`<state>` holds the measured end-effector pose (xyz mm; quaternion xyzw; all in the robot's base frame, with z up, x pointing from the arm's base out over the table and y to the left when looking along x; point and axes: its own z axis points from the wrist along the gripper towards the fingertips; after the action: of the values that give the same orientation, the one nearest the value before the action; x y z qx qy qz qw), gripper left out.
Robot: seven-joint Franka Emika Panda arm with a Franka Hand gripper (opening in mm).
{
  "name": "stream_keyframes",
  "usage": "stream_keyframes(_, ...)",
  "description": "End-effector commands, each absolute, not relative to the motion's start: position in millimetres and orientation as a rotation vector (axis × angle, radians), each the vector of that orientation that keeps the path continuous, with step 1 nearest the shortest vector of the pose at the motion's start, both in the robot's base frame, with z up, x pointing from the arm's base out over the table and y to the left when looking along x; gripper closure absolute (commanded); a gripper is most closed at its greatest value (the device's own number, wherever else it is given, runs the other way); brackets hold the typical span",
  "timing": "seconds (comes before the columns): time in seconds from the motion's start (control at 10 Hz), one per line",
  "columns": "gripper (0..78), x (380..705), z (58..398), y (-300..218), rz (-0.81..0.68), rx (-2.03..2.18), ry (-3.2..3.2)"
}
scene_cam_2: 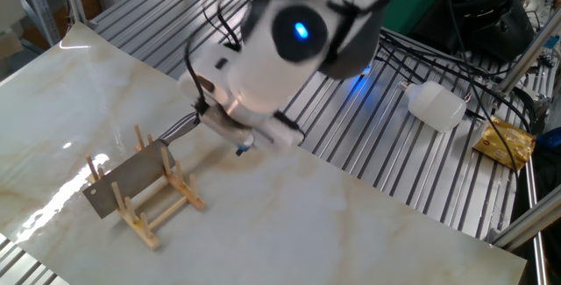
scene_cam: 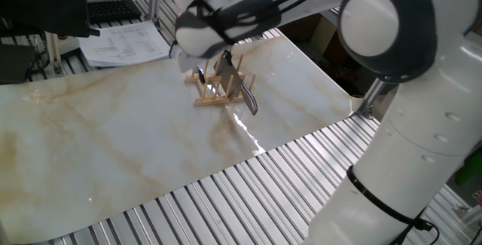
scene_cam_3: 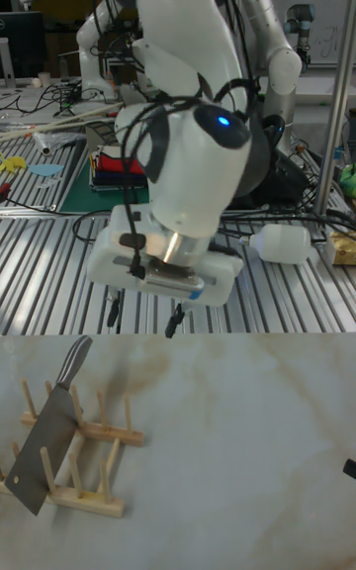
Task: Put the knife on the knife rack
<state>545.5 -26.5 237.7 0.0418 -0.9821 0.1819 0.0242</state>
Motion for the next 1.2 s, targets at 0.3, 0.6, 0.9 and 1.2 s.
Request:
stream_keyframes(0.3,0.0,533.6,301.0,-32.0,0.000,0.070,-3.047)
stream_keyframes(0.6,0.0,526.7,307.8,-25.2,-0.076,-0.013,-3.047)
stream_keyframes(0.9,0.0,523.1,310.2,-20.7,-0.073,-0.043,-3.053)
stream_keyframes(1.2,0.0,524.0,308.8,-18.5,0.056,-0.026,-3.067)
